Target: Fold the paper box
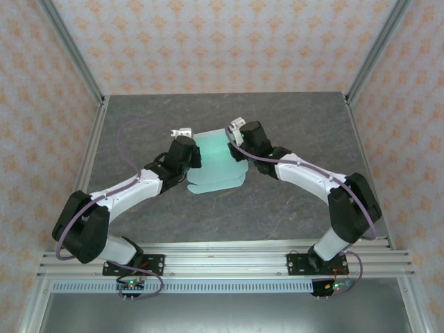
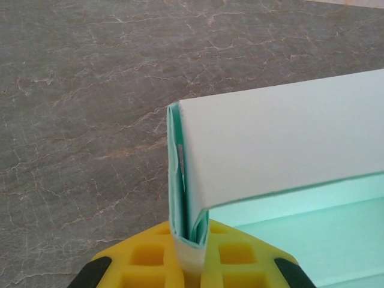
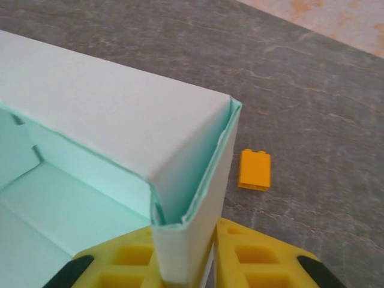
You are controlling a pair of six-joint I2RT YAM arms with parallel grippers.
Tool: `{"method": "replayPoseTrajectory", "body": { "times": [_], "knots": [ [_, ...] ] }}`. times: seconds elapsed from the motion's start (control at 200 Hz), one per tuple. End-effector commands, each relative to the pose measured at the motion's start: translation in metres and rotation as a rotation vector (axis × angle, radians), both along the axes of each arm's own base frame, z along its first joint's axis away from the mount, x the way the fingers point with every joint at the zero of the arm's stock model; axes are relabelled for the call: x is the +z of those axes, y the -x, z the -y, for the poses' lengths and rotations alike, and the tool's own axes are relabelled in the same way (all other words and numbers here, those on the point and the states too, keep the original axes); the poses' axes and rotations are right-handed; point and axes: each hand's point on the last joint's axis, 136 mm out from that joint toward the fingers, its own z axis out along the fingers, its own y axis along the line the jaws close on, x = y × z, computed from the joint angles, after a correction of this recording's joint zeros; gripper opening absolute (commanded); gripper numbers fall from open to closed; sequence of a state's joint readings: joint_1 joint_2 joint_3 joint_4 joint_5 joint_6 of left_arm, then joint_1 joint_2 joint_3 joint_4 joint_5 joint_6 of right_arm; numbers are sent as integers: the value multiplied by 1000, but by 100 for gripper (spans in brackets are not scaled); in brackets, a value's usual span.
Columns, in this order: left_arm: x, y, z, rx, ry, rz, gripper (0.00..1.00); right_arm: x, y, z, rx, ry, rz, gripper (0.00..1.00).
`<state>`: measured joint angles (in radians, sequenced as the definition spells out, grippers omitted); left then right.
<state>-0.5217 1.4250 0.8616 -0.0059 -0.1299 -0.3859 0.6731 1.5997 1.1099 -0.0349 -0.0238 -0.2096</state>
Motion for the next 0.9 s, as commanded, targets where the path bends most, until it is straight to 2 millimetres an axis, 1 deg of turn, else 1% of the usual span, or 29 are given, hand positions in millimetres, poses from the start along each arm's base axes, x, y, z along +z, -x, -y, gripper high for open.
{"method": "replayPoseTrajectory", "body": {
  "times": [0.0, 0.1, 0.275, 0.455, 0.545, 0.686, 0.896],
  "knots": [
    [0, 1, 5, -27, -7, -7, 8, 18, -16, 8, -160, 25, 96, 17],
    [0, 2, 5, -27, -6, -7, 8, 17, -16, 7, -210, 40, 96, 17],
    [2, 2, 4, -24, -5, -5, 8, 15, -22, 11, -282, 61, 88, 17],
    [2, 2, 3, -21, -6, -1, 8, 10, -30, 22, -375, 116, 91, 14],
    [1, 2, 3, -20, -9, -4, 8, 9, -33, 33, -450, 144, 95, 12],
    [1, 2, 2, -17, -12, -4, 8, 8, -34, 48, -549, 185, 109, 13],
    [-1, 2, 1, -13, -16, -6, 8, 6, -33, 55, -585, 193, 110, 16]
  ]
}}
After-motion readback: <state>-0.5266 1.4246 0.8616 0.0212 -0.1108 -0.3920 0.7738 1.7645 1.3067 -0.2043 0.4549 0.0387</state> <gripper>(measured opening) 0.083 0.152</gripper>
